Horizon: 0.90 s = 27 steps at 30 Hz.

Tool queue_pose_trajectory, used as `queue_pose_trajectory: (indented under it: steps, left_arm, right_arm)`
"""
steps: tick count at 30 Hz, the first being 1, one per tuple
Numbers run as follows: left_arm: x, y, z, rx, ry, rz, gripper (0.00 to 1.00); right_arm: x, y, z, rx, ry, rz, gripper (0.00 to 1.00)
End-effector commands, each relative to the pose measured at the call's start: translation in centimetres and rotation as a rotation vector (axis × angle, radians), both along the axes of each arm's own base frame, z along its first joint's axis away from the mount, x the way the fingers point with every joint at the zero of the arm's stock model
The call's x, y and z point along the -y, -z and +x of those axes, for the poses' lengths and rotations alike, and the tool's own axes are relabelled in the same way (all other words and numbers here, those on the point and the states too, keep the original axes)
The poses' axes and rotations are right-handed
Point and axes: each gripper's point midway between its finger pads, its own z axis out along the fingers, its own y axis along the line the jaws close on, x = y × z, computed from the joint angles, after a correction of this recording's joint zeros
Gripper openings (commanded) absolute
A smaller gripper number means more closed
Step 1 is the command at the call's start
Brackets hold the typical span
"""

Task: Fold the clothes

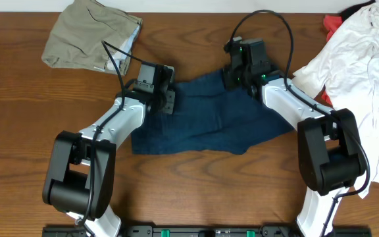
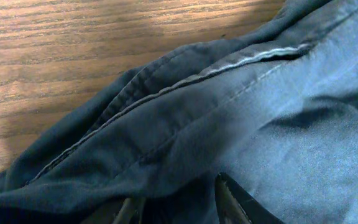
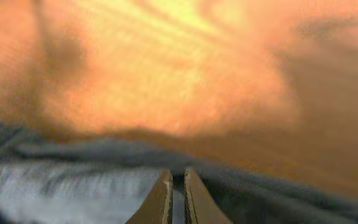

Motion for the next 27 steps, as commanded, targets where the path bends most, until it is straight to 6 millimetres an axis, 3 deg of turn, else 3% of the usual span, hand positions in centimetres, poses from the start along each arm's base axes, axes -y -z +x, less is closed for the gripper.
queue_pose_trajectory:
  steps: [1, 3, 5, 7, 12, 15, 19, 27]
  left_arm:
    - [-0.2, -0.1, 0.5, 0.007, -0.01, -0.007, 0.51]
    - [-0.5, -1.0, 0.9, 0.015, -0.025, -0.013, 0.63]
    - [-1.2, -2.6, 1.2, 0.021, -0.056, -0.023, 0.68]
    - [-2.2, -4.5, 1.3, 0.025, -0.1, -0.038, 0.74]
    - [-5.2, -8.8, -0.3, 0.009, -0.21, -0.071, 0.91]
    - [-6.5, -9.8, -2.5, -0.033, -0.238, -0.061, 0.95]
    - [-8.2, -8.5, -5.2, -0.151, -0.255, -0.02, 0.97]
    - [-10.8, -3.1, -7.0, -0.35, -0.235, 0.045, 0.98]
  right_arm:
    - [2.0, 0.1, 1.1, 0.031, 0.085, -0.053, 0.06]
    - [2.3, 0.3, 1.1, 0.021, 0.092, -0.057, 0.06]
    - [1.9, 0.3, 0.4, -0.007, 0.069, -0.043, 0.1]
    - [1.2, -0.4, -0.7, -0.046, 0.024, 0.002, 0.21]
    - [1.1, -6.2, -3.0, -0.025, -0.009, 0.044, 0.44]
    - [1.7, -9.0, -4.8, -0.025, -0.009, 0.043, 0.61]
    - [1.8, -8.7, -6.5, -0.073, -0.035, 0.01, 0.69]
    - [3.1, -3.6, -7.3, -0.228, -0.02, -0.031, 0.73]
